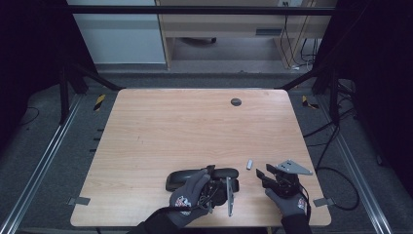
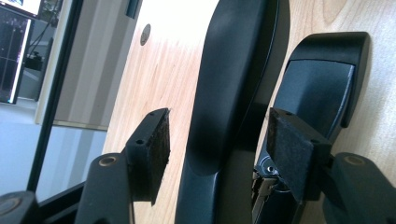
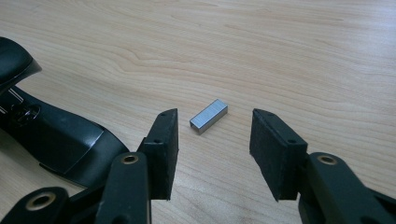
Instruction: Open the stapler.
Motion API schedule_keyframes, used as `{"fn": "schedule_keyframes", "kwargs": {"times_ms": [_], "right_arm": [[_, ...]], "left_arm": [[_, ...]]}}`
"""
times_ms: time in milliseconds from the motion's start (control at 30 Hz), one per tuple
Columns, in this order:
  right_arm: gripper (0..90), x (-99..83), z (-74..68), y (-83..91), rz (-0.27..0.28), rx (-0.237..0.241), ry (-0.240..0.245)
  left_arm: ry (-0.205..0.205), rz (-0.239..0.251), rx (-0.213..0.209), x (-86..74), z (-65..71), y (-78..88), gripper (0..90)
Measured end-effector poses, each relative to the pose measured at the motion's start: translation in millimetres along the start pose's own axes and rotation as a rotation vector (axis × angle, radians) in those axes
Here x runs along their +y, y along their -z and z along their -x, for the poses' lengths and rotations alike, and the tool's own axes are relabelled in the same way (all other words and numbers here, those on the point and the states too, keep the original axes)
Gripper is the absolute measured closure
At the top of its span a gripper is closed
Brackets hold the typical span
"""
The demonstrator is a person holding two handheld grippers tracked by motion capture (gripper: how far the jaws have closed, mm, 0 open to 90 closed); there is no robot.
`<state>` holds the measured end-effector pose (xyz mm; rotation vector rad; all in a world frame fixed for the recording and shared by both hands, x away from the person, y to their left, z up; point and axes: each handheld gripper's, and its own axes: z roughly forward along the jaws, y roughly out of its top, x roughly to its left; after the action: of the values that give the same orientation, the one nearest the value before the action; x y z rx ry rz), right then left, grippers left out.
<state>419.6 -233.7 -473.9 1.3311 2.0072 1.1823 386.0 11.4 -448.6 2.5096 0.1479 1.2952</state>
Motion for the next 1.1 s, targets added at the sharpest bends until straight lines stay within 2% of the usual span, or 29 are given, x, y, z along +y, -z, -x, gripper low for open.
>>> {"fn": "schedule_keyframes", "kwargs": {"times_ms": [700,800,867,1100], "right_arm": [[65.1,0.4,-11.6,-2.1,-0.016,0.076,0.002],[66.6,0.3,-14.3,-3.1,-0.020,0.087,0.002],[69.3,0.0,-18.4,-4.5,-0.029,0.103,0.004],[76.6,-0.4,-27.8,-7.1,-0.047,0.141,0.012]], "left_arm": [[-0.032,-0.029,0.067,-0.3,8.4,-9.2,53.1],[-0.030,-0.030,0.070,0.2,9.7,-9.3,54.8],[-0.046,-0.031,0.084,0.9,11.9,-9.1,55.9],[-0.064,-0.038,0.097,1.1,12.9,-8.7,57.3]]}}
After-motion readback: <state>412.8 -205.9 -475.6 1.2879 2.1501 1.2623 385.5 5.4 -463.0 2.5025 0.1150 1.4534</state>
